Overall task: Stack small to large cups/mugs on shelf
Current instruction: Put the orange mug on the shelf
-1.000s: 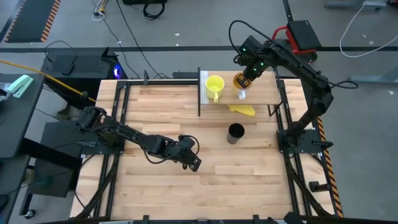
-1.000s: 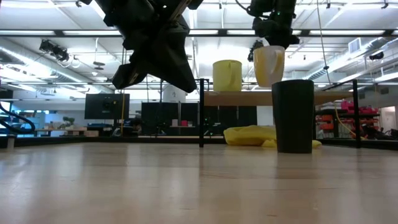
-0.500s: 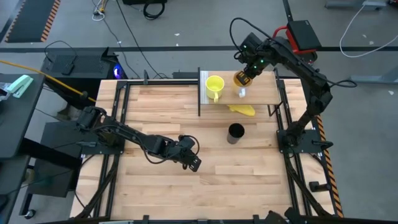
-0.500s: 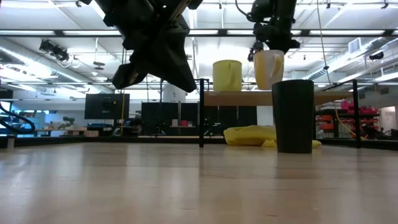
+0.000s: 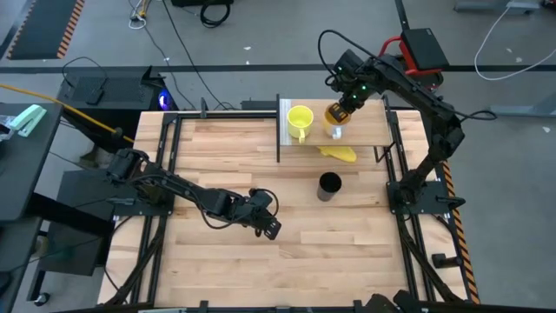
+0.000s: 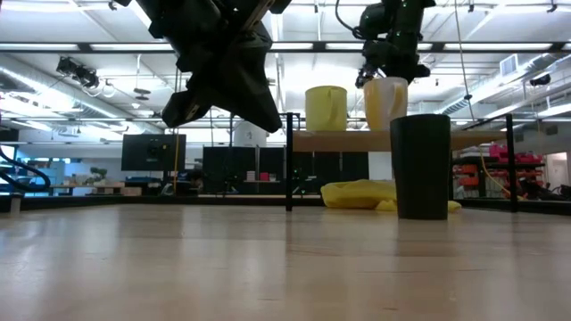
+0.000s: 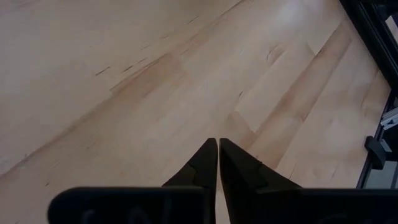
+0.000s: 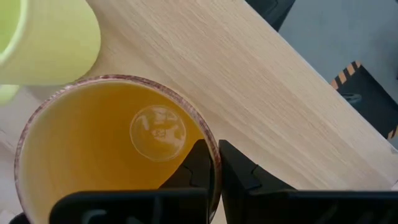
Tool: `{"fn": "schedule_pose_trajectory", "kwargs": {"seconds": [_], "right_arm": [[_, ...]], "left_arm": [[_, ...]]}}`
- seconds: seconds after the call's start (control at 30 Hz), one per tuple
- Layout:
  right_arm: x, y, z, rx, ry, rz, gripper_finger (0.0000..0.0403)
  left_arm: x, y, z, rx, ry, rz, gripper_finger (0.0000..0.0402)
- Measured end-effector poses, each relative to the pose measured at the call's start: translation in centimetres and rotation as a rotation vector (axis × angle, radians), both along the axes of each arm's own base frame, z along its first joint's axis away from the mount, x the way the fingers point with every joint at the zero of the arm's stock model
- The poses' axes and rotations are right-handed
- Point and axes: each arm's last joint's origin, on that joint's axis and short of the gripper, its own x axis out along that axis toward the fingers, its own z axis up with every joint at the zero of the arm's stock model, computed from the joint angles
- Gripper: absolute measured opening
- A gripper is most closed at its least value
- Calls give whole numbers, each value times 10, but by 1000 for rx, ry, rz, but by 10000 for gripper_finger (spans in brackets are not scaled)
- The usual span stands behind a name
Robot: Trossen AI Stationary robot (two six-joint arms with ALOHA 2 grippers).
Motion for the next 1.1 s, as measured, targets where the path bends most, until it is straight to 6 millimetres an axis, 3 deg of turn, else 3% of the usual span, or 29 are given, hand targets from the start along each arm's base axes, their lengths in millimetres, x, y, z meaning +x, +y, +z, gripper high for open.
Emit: {"fn": "schedule_pose_trajectory", "kwargs": {"seconds": [1.1], "right_arm": [[2, -3, -3, -49, 10, -4, 32]], "left_arm": [[0, 0, 0, -1, 1, 1, 32]]}}
